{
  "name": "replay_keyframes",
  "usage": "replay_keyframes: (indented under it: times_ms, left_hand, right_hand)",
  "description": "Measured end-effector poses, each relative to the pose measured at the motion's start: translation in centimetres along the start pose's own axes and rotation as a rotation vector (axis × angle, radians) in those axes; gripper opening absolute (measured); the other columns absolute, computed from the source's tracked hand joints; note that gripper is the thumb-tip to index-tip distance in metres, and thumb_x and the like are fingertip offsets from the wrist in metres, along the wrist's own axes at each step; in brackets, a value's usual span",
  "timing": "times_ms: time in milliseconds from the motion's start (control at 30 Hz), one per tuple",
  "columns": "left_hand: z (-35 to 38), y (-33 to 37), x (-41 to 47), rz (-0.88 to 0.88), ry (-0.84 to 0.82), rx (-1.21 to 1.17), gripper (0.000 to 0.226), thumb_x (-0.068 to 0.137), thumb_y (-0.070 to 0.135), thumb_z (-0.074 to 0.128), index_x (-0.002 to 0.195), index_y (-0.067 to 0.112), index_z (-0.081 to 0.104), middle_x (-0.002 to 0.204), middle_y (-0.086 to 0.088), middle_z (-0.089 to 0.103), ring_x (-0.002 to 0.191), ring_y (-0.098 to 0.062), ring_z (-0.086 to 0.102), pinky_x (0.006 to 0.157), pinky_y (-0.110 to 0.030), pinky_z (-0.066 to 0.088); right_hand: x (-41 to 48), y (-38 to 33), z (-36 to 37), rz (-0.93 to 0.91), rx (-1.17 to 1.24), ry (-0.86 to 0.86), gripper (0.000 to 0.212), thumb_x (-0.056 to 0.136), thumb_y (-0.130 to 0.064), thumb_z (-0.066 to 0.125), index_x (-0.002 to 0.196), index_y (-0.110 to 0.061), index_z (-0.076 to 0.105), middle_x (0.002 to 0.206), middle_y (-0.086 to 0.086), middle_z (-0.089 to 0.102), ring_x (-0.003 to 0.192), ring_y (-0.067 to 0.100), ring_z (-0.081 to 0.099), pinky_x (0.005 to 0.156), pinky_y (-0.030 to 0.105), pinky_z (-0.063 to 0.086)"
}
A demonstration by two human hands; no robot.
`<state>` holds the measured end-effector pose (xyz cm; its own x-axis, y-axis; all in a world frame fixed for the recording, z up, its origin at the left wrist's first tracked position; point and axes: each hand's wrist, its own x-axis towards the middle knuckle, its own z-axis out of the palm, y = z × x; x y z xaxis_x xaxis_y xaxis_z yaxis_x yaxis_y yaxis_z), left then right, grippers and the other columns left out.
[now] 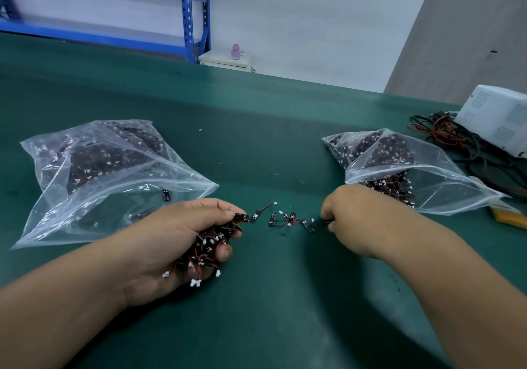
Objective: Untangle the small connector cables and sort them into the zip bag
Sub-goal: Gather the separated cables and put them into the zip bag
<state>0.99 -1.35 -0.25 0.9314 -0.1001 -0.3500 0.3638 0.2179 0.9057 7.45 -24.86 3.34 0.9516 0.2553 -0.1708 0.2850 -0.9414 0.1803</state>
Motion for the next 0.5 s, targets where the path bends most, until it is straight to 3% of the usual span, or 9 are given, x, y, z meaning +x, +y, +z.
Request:
replay_keyframes:
  times_ms: [67, 233, 333, 433, 500]
  left_hand:
    - [0.0, 0.0, -0.1, 0.004, -0.008, 0.021, 0.010, 0.090, 0.016, 0.060, 0.091, 0.012, 0.069, 0.075, -0.008, 0.063, 0.047, -0.016, 0.051, 0.036, -0.016, 0.027]
    - [0.1, 0.0, -0.2, 0.004, -0.011, 0.044, 0.007, 0.091, 0.018, 0.061, 0.087, 0.014, 0.066, 0.074, -0.008, 0.060, 0.047, -0.015, 0.050, 0.037, -0.016, 0.028]
    - [0.2, 0.0, -0.4, 0.014, -0.019, 0.063, 0.008, 0.089, 0.018, 0.063, 0.081, 0.017, 0.064, 0.071, -0.007, 0.059, 0.045, -0.014, 0.049, 0.036, -0.016, 0.028]
    - [0.4, 0.0, -0.8, 0.031, -0.034, 0.065, 0.008, 0.090, 0.016, 0.063, 0.082, 0.017, 0.061, 0.066, -0.007, 0.059, 0.041, -0.013, 0.047, 0.035, -0.015, 0.027]
    - [0.6, 0.0, -0.8, 0.046, -0.054, 0.077, 0.007, 0.089, 0.017, 0.063, 0.084, 0.016, 0.060, 0.061, -0.005, 0.059, 0.039, -0.012, 0.046, 0.035, -0.016, 0.027]
  right_hand:
    - [-0.2, -0.2, -0.3, -0.020, -0.023, -0.013, 0.012, 0.088, -0.005, 0.059, 0.087, -0.013, 0.068, 0.077, 0.004, 0.060, 0.077, 0.025, 0.062, 0.070, 0.028, 0.056]
    - [-1.0, -0.6, -1.1, -0.054, -0.050, -0.052, 0.025, 0.088, -0.004, 0.058, 0.102, -0.019, 0.073, 0.099, 0.005, 0.071, 0.091, 0.023, 0.068, 0.082, 0.033, 0.058]
    - [-1.1, -0.7, -1.1, -0.058, -0.015, 0.036, 0.028, 0.086, -0.006, 0.058, 0.103, -0.024, 0.071, 0.097, 0.001, 0.071, 0.087, 0.024, 0.067, 0.079, 0.036, 0.059]
    - [-1.6, -2.2, -1.2, -0.158, 0.265, 0.259, 0.014, 0.091, -0.035, 0.054, 0.089, -0.026, 0.065, 0.078, -0.007, 0.064, 0.071, 0.012, 0.062, 0.066, 0.031, 0.055]
    - [-2.5, -4.3, -1.4, -0.231, 0.542, 0.250, 0.045, 0.079, -0.068, 0.044, 0.083, -0.027, 0.064, 0.070, -0.010, 0.062, 0.061, 0.007, 0.056, 0.055, 0.030, 0.048]
